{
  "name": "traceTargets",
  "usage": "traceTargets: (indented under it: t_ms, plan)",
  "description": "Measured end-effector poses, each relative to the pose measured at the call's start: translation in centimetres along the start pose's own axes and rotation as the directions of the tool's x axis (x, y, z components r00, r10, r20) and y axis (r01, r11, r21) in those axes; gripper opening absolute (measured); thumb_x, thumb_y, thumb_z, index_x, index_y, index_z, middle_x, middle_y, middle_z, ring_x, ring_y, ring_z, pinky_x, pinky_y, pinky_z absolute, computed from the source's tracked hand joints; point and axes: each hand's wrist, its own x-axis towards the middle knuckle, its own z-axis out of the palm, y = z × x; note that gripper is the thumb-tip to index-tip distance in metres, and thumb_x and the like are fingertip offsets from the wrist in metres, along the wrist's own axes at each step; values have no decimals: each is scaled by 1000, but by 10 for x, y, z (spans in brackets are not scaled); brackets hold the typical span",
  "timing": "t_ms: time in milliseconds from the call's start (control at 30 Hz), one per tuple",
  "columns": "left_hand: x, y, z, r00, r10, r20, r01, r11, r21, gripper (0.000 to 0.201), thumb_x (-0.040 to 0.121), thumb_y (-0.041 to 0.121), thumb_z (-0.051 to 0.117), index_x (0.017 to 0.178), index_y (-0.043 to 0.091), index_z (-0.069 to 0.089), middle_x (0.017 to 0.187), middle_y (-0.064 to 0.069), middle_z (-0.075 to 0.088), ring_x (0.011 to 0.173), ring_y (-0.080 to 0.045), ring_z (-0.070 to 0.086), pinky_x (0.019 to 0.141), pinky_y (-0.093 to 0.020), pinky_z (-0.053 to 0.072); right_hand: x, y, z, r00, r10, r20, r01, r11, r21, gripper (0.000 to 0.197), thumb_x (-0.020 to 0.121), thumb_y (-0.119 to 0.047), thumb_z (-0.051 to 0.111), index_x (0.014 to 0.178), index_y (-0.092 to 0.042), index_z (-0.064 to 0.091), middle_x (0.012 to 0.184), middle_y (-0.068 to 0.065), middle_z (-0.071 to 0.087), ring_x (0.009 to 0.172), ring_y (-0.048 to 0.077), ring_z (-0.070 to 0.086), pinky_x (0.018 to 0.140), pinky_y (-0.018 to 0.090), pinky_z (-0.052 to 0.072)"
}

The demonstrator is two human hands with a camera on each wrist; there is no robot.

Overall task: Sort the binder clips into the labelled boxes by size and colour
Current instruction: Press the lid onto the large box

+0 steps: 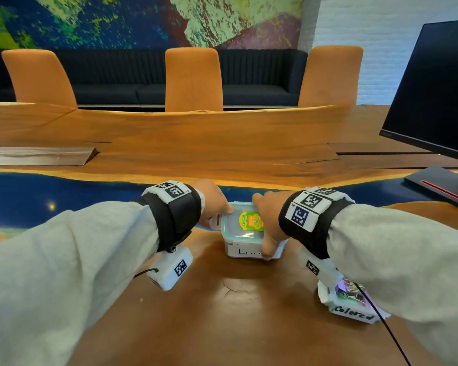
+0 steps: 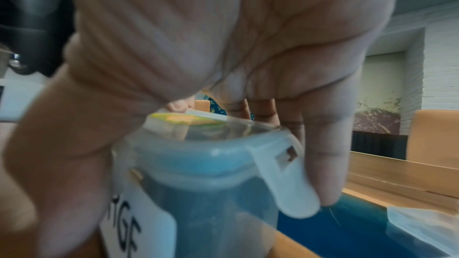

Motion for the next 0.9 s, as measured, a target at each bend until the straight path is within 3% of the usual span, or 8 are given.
traceTargets:
  t_ms: [67,167,267,433,500,667,800,900]
  plan:
    - [0,-2,-1,999,-40,30,43,993,-106,17,93,16,71,106,6,70,94,-12,72,75,-22,69,63,-35,63,0,0,0,1000,-3,-1,3,1000,4,94,55,-56,89,122,-17,37,94,1,52,70,16,51,56,31,42]
    - [1,-5,-4,988,-95,124,118,975,-188,18,95,13,67,113,10,69,107,-14,74,85,-23,70,74,-37,62,0,1,0,1000,-12,-4,12,1000,5,88,56,-54,89,115,-17,35,91,1,50,68,15,50,52,29,39]
    - [2,-6,-5,976,-121,178,159,963,-216,24,95,12,64,119,13,67,108,-12,72,82,-21,68,67,-33,59,0,1,0,1000,-17,-5,17,1000,9,87,56,-52,90,113,-18,33,91,1,49,68,15,49,53,30,40]
    - [6,-7,-7,977,-73,198,115,971,-210,22,94,7,65,117,6,65,103,-16,72,80,-23,69,67,-33,59,2,1,2,1000,-28,5,28,999,24,89,56,-52,90,117,-18,35,94,1,51,70,15,50,58,30,43]
    - [6,-5,-7,976,-58,209,98,978,-185,18,95,6,64,112,10,66,101,-14,72,81,-23,68,68,-34,58,3,2,1,999,-34,20,33,999,27,90,56,-54,89,119,-18,36,93,1,52,71,16,52,62,31,45]
    - [5,-7,-10,970,-87,229,137,968,-212,21,95,8,64,115,12,69,110,-13,72,89,-22,68,75,-35,58,4,4,1,999,-36,16,35,998,42,87,56,-54,90,115,-18,37,89,-1,52,69,15,52,58,30,42]
    - [7,-4,-9,975,-111,193,152,964,-219,20,95,9,65,115,7,66,104,-13,71,87,-24,68,81,-40,59,3,4,5,1000,-22,-13,23,999,40,93,53,-55,90,117,-17,36,96,1,51,72,16,52,55,30,41]
    - [7,-3,-10,976,-92,198,130,974,-185,23,96,9,63,118,4,65,104,-15,70,91,-27,67,91,-47,57,3,2,6,999,-25,-21,25,999,21,99,51,-56,91,124,-16,37,104,3,51,81,20,56,62,33,46]
